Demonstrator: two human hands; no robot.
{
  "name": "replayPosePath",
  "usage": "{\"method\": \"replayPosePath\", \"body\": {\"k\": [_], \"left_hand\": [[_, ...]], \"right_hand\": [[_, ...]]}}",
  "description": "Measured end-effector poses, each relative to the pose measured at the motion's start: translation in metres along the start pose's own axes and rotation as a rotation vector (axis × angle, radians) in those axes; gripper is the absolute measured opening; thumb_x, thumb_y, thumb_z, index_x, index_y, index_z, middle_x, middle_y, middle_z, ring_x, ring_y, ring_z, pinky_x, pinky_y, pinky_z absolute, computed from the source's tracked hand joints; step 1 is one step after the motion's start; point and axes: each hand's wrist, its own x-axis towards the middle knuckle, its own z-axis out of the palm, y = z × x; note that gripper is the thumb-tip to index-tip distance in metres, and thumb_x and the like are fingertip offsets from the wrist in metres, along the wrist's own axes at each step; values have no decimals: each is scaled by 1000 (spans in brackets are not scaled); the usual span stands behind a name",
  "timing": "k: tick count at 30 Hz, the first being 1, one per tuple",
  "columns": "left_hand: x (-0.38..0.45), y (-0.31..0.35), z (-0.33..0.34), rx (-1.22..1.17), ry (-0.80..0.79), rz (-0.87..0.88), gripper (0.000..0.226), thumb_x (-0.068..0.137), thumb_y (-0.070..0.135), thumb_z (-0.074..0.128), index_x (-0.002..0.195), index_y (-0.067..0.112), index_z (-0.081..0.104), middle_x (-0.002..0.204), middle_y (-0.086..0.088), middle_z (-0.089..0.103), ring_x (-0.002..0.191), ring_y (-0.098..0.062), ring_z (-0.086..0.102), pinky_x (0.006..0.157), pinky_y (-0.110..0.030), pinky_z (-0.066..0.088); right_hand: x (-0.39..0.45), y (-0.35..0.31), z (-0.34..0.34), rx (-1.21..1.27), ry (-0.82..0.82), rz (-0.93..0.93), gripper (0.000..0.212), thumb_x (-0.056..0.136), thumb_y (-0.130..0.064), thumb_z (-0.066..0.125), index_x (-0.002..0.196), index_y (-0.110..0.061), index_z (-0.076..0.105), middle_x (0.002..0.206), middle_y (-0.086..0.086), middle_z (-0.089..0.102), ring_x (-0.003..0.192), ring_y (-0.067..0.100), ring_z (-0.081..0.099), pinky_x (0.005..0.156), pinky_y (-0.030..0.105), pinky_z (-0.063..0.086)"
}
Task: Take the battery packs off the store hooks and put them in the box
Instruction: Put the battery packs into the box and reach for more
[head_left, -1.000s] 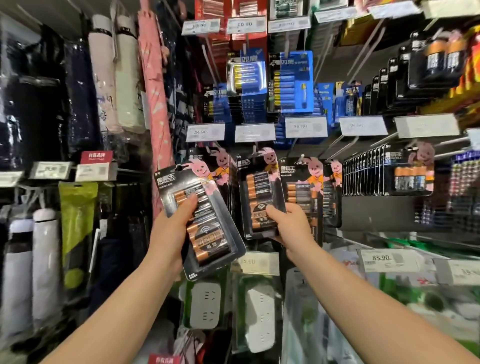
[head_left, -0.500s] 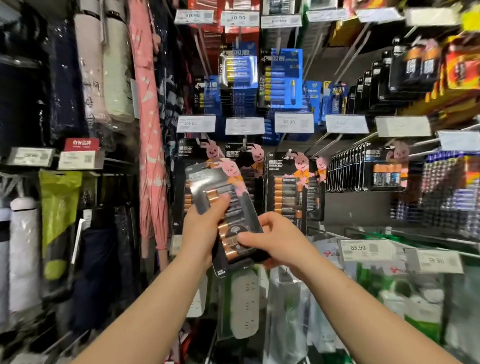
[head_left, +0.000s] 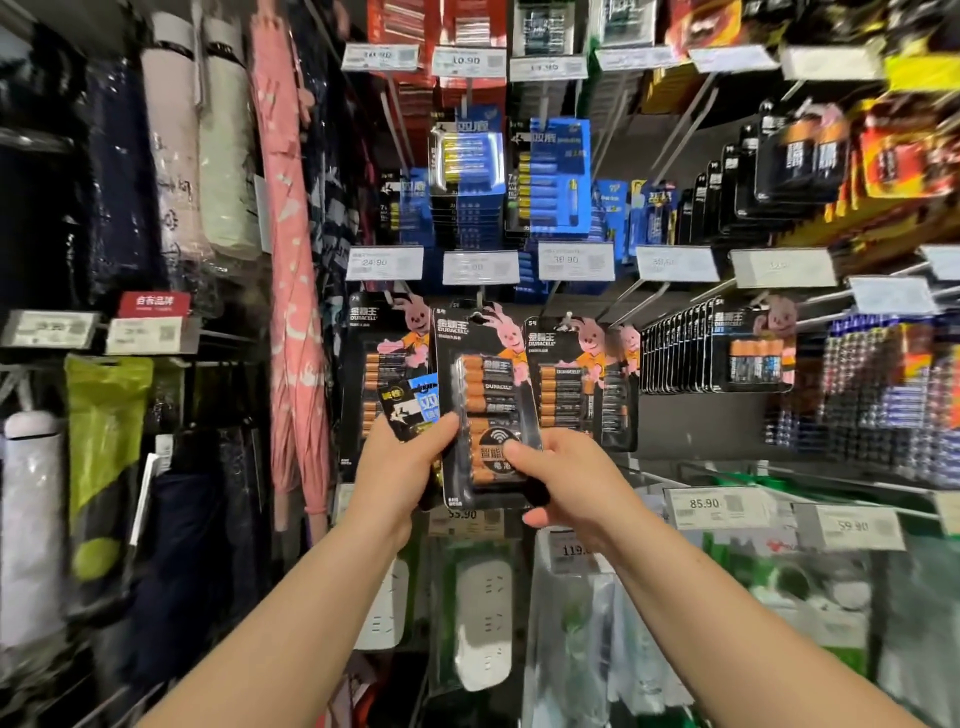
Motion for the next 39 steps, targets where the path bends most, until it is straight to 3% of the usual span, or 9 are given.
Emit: {"method": "replayPosePath", "body": {"k": [3, 9, 12, 17, 25, 28, 31, 36, 39], "left_hand": [[2, 2, -10, -61, 71, -33, 22, 92, 12, 66, 114, 15, 65, 102, -5, 76, 90, -22, 74, 76, -35, 58], [5, 7, -40, -67, 150, -14, 16, 93, 12, 65, 103, 24, 65, 94, -1, 74, 77, -17, 72, 67, -31, 57], [6, 10, -49, -51, 177, 7, 14, 92, 12, 66, 96, 26, 65, 90, 1, 75, 71, -13, 72, 58, -25, 55], [2, 14, -55, -59, 154, 22, 14, 93, 13, 66, 100, 24, 64, 99, -4, 75, 85, -21, 73, 72, -34, 56], [-3, 11, -58, -50, 140, 8, 24, 89, 13, 71, 111, 17, 65, 101, -6, 76, 89, -26, 74, 84, -45, 58], [-5, 12, -54, -13, 114, 4, 27, 86, 12, 73, 111, 16, 65, 99, -6, 77, 90, -27, 74, 86, -49, 58], [-5, 16, -46, 32, 76, 32, 23, 86, 12, 73, 107, 16, 66, 99, -5, 77, 90, -24, 74, 82, -43, 59], [2, 27, -20, 38, 33, 115, 20, 85, 13, 74, 103, 14, 67, 94, -3, 77, 84, -17, 74, 68, -28, 57], [7, 34, -1, 47, 5, 147, 14, 84, 13, 74, 96, 18, 68, 87, 1, 77, 77, -12, 73, 64, -24, 56]], "right_hand": [[4, -10, 2, 93, -10, -8, 22, 90, -32, 65, 97, -11, 60, 106, 10, 62, 85, 19, 65, 51, 22, 51], [12, -20, 7, 76, 86, -91, 11, 95, -25, 60, 98, -15, 55, 106, 4, 60, 93, 17, 61, 50, 18, 52], [17, -21, 12, 46, 125, -107, 10, 96, -24, 58, 96, -15, 54, 96, 0, 58, 83, 14, 58, 49, 17, 50], [28, -20, 18, 47, 152, -102, 6, 96, -27, 58, 95, -22, 55, 97, -2, 58, 80, 12, 56, 49, 19, 50], [40, -9, 19, 93, 139, 42, 18, 96, -25, 58, 106, -12, 54, 105, 4, 55, 89, 15, 57, 59, 29, 57], [34, -7, 11, -62, 121, 84, 42, 95, -31, 59, 122, 0, 53, 117, 20, 58, 101, 33, 63, 73, 45, 60], [21, -8, 6, -248, 107, 66, 55, 94, -37, 57, 135, -5, 42, 108, 10, 63, 100, 30, 66, 87, 49, 54], [-2, -26, 13, -202, 63, -189, 27, 85, -44, 65, 97, -22, 57, 84, -2, 66, 72, 12, 63, 74, 42, 57], [-11, -43, 17, -133, -22, -220, 30, 81, -40, 72, 99, -21, 58, 85, -2, 68, 66, 10, 66, 57, 30, 54]]}}
